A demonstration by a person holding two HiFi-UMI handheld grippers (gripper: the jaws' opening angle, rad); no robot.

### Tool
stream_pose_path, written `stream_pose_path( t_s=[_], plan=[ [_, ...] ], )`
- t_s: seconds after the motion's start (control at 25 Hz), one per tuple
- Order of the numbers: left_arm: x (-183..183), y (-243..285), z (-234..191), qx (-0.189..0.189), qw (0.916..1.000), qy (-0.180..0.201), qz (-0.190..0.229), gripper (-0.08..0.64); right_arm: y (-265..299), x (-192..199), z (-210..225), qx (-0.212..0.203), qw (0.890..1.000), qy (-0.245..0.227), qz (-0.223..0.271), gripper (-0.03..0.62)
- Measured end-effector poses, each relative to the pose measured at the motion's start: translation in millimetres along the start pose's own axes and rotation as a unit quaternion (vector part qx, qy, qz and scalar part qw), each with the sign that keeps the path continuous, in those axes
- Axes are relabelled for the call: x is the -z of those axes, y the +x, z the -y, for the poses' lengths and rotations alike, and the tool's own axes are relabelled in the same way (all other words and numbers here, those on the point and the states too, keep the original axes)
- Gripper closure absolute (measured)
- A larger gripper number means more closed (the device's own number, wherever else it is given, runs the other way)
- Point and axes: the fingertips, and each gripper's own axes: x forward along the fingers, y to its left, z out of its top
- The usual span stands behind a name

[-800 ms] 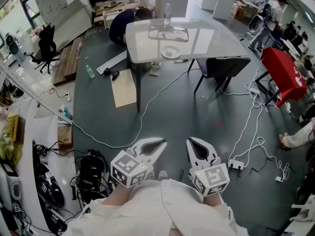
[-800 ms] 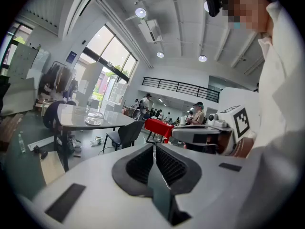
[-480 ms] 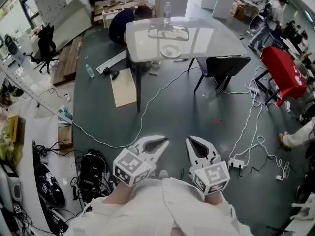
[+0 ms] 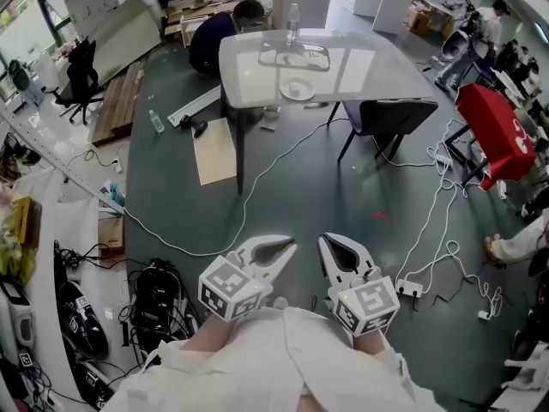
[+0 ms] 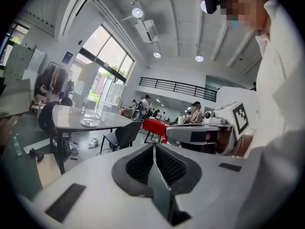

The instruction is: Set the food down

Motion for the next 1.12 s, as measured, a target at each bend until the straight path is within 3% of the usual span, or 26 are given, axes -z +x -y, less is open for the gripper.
stream_pose_path(
  t_s=[0.24, 0.48, 0.64, 0.92, 1.12],
  plan=[
    [5.6, 24.9, 5.9, -0.001, 1.0, -0.001, 0.0, 0.531, -1.8, 22.1, 20.3, -0.011, 1.0, 0.005, -0.017, 0.589],
    [20.5, 43.0, 16.1, 0.001, 0.9995, -0.033, 0.004, 0.531, -9.8, 43.6, 40.7, -0.02, 0.999, 0.018, -0.029, 0.589],
    [20.1, 52.4, 17.3, 0.006, 0.9995, -0.032, -0.005, 0.531, -5.7, 44.9, 62.3, -0.012, 0.999, 0.045, -0.025, 0.589],
    [22.6, 66.6, -10.4, 0.004, 0.9993, -0.033, -0.017, 0.531, 29.9, 50.6, 59.1, -0.04, 0.998, 0.04, -0.033, 0.589],
    [7.6, 79.4, -37.6, 0.013, 0.9991, -0.035, -0.021, 0.531, 58.9, 36.4, 76.6, -0.033, 0.998, 0.039, -0.035, 0.589]
  ],
)
